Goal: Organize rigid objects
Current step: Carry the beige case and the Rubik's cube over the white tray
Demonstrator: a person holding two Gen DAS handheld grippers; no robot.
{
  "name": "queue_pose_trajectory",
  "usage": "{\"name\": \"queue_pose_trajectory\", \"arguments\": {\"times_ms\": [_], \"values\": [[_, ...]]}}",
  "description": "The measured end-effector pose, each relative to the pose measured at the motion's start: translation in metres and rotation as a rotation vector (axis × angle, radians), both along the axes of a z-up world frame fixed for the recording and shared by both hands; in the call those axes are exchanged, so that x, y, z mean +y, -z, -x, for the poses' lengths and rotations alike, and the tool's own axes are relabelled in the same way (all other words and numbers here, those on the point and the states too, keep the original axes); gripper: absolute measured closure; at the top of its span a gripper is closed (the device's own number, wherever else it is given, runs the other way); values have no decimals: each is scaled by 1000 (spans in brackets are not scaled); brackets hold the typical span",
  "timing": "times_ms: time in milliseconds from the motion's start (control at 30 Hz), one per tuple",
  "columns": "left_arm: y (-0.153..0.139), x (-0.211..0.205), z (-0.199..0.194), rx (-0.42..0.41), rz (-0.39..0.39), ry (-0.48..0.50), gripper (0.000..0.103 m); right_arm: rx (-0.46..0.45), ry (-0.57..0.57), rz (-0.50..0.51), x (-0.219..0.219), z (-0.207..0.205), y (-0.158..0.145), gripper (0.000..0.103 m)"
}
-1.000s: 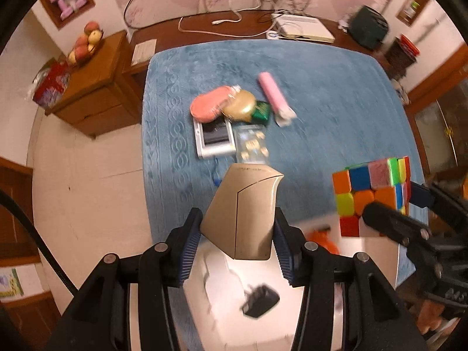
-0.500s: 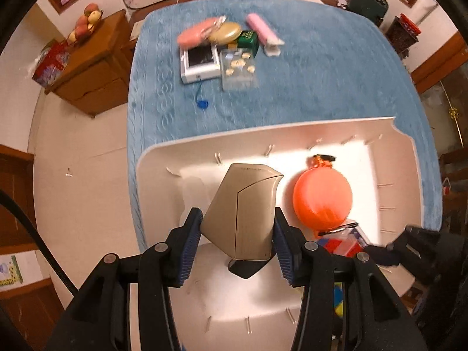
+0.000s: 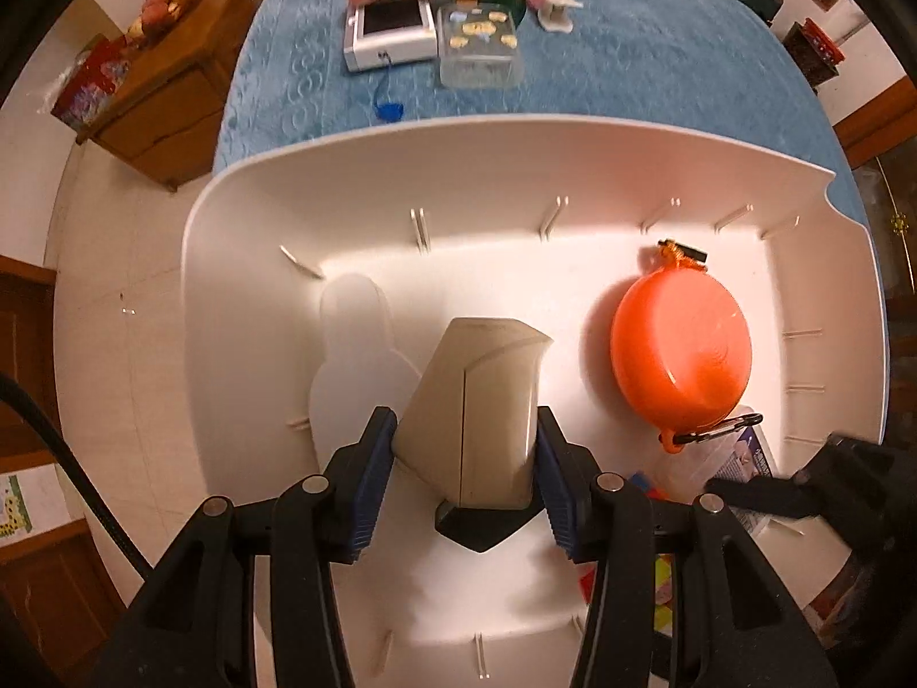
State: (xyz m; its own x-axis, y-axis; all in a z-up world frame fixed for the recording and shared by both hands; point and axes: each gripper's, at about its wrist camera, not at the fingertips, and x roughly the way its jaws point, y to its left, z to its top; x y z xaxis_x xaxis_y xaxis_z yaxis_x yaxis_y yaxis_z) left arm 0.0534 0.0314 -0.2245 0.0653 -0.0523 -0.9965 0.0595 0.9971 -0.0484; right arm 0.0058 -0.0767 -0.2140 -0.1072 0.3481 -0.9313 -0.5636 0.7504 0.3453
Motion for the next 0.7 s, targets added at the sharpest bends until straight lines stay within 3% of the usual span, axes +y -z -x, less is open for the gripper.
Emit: {"name": "queue_pose_trajectory", "arguments": {"times_ms": [100,200,700], "values": [[2,1,0,13,13,-11,37,0,17,-8,-1,-3,-4,29],[-2,0,1,6,13,-12,32,-2,29,-18,-4,-4,-7,29],[-50,-2,6,-106,-9,42,32,-67,98,-65,-25,-16,-36,29]]}}
